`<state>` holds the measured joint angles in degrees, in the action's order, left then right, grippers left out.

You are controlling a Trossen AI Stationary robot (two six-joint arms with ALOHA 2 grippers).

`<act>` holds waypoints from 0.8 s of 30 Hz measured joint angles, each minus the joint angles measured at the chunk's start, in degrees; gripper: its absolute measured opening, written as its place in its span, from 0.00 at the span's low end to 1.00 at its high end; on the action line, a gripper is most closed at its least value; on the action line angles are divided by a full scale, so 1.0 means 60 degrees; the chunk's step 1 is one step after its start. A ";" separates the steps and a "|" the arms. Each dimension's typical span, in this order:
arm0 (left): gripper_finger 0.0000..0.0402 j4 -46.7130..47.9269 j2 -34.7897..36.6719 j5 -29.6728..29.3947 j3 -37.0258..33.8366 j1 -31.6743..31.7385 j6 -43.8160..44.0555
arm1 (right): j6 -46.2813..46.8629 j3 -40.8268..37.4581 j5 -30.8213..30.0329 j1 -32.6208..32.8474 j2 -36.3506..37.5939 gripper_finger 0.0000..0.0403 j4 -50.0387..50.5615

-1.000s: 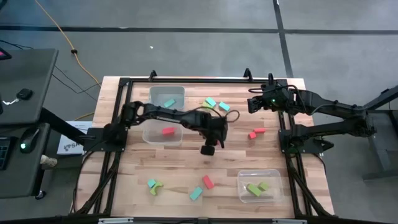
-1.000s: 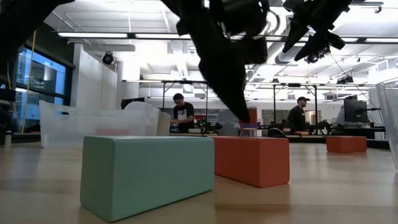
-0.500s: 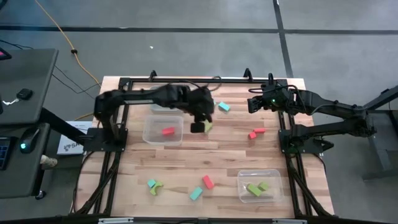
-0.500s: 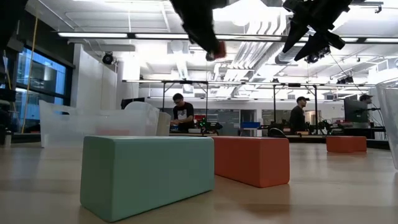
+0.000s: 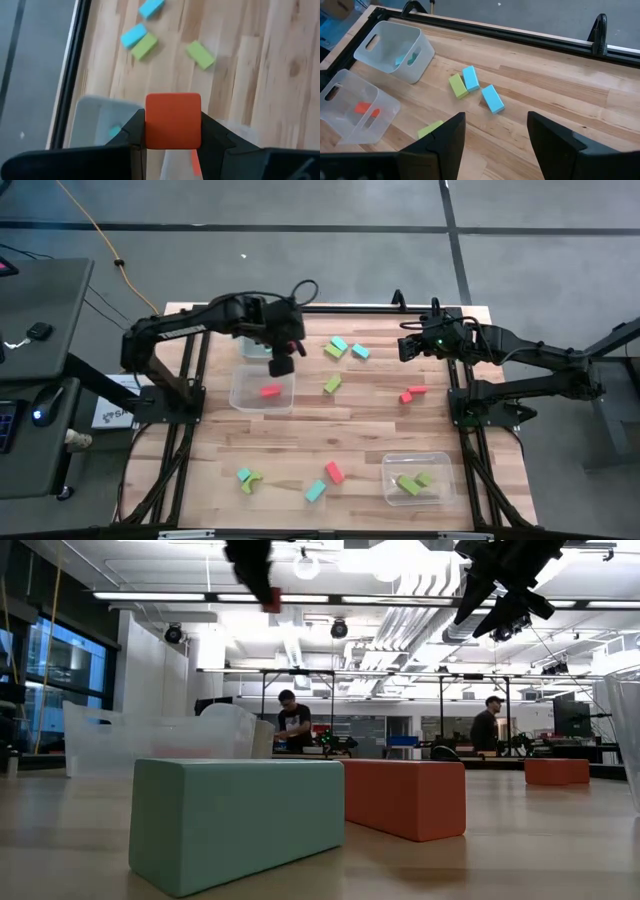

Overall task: Sort & place blocks by color
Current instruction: Put the orange block into the top transparent bin

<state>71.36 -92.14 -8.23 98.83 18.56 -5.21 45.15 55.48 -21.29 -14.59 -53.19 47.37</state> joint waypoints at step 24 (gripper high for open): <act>0.21 -0.0988 0.2612 0.0263 -0.6297 0.0093 0.2946 | 0.0222 0.0000 0.0042 -0.0004 0.0000 0.51 -0.0006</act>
<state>65.43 -76.47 -6.65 61.05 19.11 12.47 46.48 55.48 -21.04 -14.61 -53.19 47.34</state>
